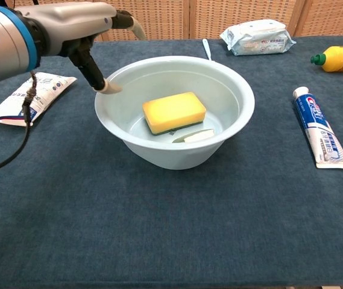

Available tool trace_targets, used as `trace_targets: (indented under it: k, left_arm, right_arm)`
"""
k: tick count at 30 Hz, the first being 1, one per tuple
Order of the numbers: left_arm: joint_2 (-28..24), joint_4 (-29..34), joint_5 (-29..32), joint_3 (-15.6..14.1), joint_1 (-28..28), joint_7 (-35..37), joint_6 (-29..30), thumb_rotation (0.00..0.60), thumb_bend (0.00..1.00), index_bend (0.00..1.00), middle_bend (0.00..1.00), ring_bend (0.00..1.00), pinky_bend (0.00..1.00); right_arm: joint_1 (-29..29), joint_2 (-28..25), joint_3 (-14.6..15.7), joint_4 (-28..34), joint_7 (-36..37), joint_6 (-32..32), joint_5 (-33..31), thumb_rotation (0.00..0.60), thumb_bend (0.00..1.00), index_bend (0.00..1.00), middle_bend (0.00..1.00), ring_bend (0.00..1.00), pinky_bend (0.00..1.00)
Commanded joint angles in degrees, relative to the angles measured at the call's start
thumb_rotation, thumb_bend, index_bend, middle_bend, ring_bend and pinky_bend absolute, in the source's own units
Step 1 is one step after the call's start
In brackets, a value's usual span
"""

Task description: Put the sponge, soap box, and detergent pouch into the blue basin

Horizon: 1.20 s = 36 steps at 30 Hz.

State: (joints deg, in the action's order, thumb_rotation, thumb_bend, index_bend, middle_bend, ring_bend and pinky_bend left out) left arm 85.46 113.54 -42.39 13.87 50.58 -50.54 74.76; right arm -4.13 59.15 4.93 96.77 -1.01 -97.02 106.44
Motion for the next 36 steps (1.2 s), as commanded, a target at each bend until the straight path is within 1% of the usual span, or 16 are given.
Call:
trace_targets:
  k: [1,6,12,18,21,27,33,36]
  left_arm:
    - [-4.3,1.1,2.4,-0.3,-0.7,-1.5,0.4,0.6,0.23,0.05,0.0,0.0,0.0]
    - [-10.3,1.4,4.1,-1.3,-2.0,-1.5,0.2,0.6,0.19,0.0,0.0,0.0,0.0]
    - [-17.6,1.5,7.5,-2.7,-3.7,-0.7,-1.7,0.6,0.17,0.0,0.0,0.0,0.0]
    - [-21.9,0.4,11.0,-3.8,-5.1,2.0,-4.5,0.6,0.15,0.0,0.0,0.0,0.0]
    - [-22.8,-0.7,11.5,-4.9,-5.3,2.2,-5.8,0.6,0.14,0.0,0.0,0.0,0.0]
    - [-23.0,-3.6,12.8,-6.1,-5.4,3.4,-8.0,0.6,0.12,0.0,0.0,0.0,0.0]
    - [-21.9,-7.4,12.6,-7.9,-5.2,3.8,-10.5,0.6,0.11,0.0,0.0,0.0,0.0]
    - [-21.6,-8.1,12.4,-8.9,-4.9,3.5,-11.7,0.6,0.11,0.0,0.0,0.0,0.0]
  right_arm:
    - [0.0,0.1,0.0,0.0,-0.2,0.1,0.1,0.6,0.1,0.06,0.0,0.0,0.0]
    - [-0.1,0.2,0.1,0.1,-0.7,0.1,0.2,0.6,0.1,0.06,0.0,0.0,0.0]
    - [-0.1,0.4,0.2,0.1,-1.1,0.2,0.4,0.6,0.1,0.06,0.0,0.0,0.0]
    - [-0.1,0.5,0.3,0.1,-1.5,0.3,0.6,0.6,0.1,0.06,0.0,0.0,0.0]
    - [-0.1,0.5,0.3,0.1,-1.7,0.3,0.6,0.6,0.1,0.06,0.0,0.0,0.0]
    - [-0.1,0.7,0.3,0.1,-2.0,0.5,0.6,0.6,0.1,0.06,0.0,0.0,0.0]
    - [-0.1,0.8,0.3,0.0,-2.3,0.7,0.5,0.6,0.1,0.06,0.0,0.0,0.0]
    - [-0.1,0.9,0.2,0.0,-2.3,0.7,0.5,0.6,0.1,0.06,0.0,0.0,0.0]
